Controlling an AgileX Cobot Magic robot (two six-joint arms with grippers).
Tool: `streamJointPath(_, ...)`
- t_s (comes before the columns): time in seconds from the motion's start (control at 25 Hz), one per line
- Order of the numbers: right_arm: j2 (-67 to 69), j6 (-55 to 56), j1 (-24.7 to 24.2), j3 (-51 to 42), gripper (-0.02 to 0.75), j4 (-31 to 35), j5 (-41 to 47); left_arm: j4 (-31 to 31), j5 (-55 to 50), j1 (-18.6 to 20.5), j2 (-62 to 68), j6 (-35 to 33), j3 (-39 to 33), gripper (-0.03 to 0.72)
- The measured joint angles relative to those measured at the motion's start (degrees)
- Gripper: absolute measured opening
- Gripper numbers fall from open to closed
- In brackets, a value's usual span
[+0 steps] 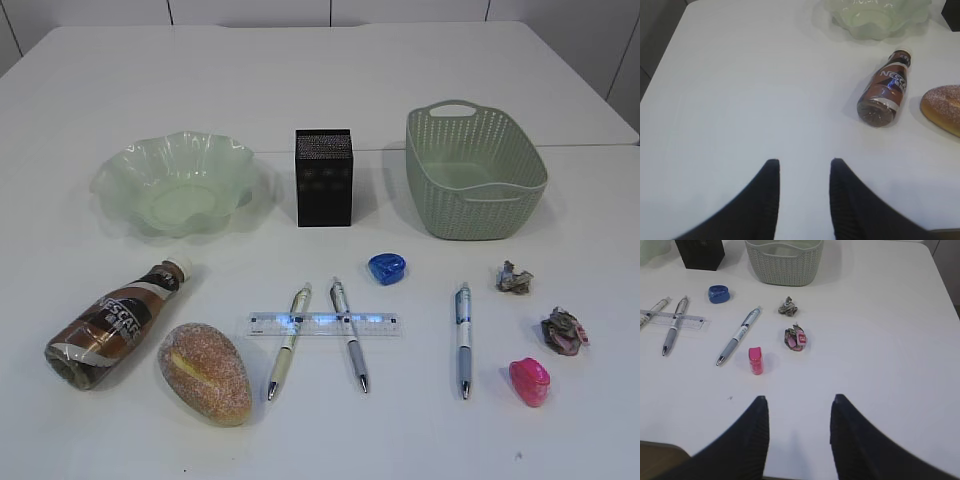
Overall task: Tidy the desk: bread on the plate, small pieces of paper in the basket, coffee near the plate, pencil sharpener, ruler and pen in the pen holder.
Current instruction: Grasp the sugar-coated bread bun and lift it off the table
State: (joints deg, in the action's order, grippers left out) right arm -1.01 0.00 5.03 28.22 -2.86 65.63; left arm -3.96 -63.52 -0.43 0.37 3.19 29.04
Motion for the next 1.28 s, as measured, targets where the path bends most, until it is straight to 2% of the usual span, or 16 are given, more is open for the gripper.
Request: streamJointPath(1.28, 0.0, 0.0, 0.0, 0.0, 0.333, 0.0, 0.0, 0.0, 0.0, 0.0, 0.0, 0.0, 0.0, 0.238)
